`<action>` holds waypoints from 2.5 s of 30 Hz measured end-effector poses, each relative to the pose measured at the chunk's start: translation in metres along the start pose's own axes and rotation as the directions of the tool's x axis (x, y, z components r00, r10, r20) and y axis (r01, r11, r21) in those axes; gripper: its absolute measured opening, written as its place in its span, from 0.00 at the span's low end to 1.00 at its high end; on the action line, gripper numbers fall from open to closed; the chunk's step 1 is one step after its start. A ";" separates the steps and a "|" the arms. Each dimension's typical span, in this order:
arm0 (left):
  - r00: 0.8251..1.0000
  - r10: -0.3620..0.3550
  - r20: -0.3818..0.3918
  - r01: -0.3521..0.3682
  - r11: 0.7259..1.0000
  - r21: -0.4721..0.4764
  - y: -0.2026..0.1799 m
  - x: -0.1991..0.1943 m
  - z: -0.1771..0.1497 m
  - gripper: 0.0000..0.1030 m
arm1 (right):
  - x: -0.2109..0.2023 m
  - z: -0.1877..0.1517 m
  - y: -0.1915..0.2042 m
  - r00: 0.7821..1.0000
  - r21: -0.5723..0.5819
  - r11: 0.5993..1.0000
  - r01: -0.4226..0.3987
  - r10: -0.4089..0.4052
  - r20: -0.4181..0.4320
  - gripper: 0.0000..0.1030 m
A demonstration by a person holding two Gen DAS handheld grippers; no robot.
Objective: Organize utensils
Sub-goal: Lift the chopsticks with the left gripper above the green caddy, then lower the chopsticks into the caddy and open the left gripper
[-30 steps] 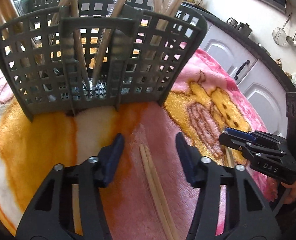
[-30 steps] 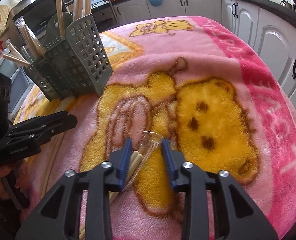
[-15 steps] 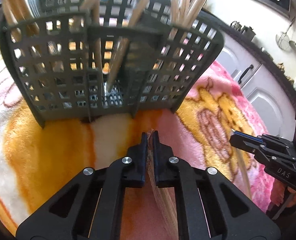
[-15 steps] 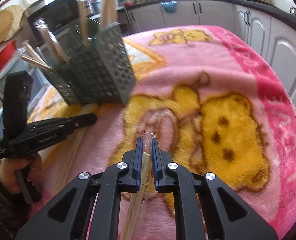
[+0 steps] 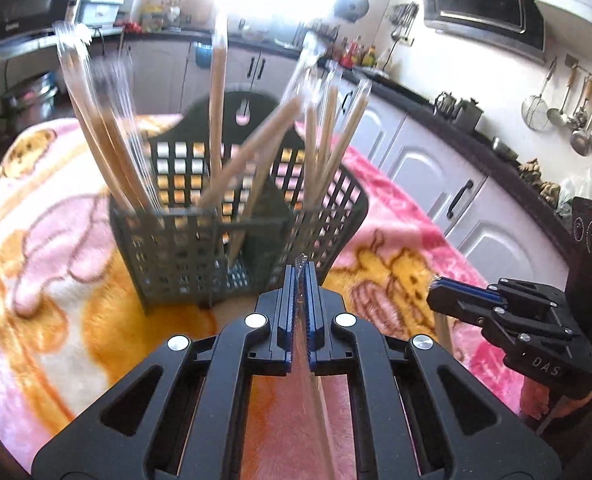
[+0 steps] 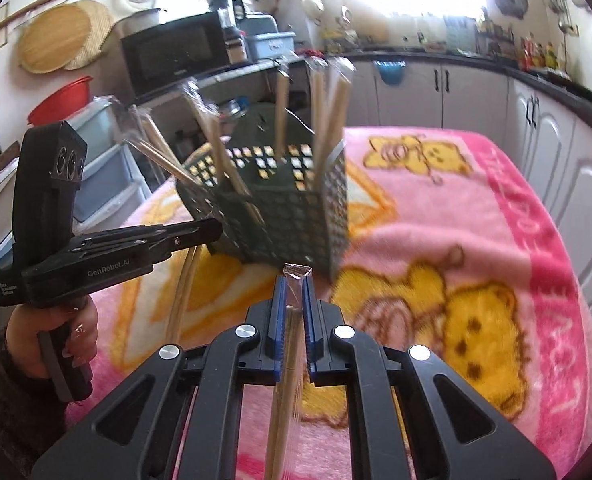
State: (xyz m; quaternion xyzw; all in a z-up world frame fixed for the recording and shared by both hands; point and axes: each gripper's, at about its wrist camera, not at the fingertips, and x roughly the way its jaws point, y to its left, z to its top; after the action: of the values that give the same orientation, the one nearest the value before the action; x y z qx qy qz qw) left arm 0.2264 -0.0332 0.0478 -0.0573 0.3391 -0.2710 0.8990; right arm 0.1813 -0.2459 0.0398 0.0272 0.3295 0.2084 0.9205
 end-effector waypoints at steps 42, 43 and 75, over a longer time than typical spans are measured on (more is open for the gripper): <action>0.860 -0.059 0.507 0.048 0.998 0.035 -0.044 -0.114 0.136 0.02 | -0.103 0.118 0.021 0.882 -0.071 0.997 0.044 -0.006 0.471 0.05; 0.854 -0.053 0.518 0.043 0.999 0.031 -0.045 -0.114 0.139 0.02 | -0.104 0.121 0.020 0.877 -0.070 0.997 0.046 -0.007 0.480 0.05; 0.833 0.125 0.538 -0.159 0.987 0.018 -0.020 -0.047 0.142 0.02 | -0.046 0.163 0.007 0.831 -0.052 0.997 0.064 -0.024 0.556 0.05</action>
State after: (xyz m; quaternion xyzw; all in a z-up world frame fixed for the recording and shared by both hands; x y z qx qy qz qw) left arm 0.2789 -0.0371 0.1896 -0.0774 0.0697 -0.1871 0.9768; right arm 0.2476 -0.2434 0.1962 0.0475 0.0417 0.1814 0.9814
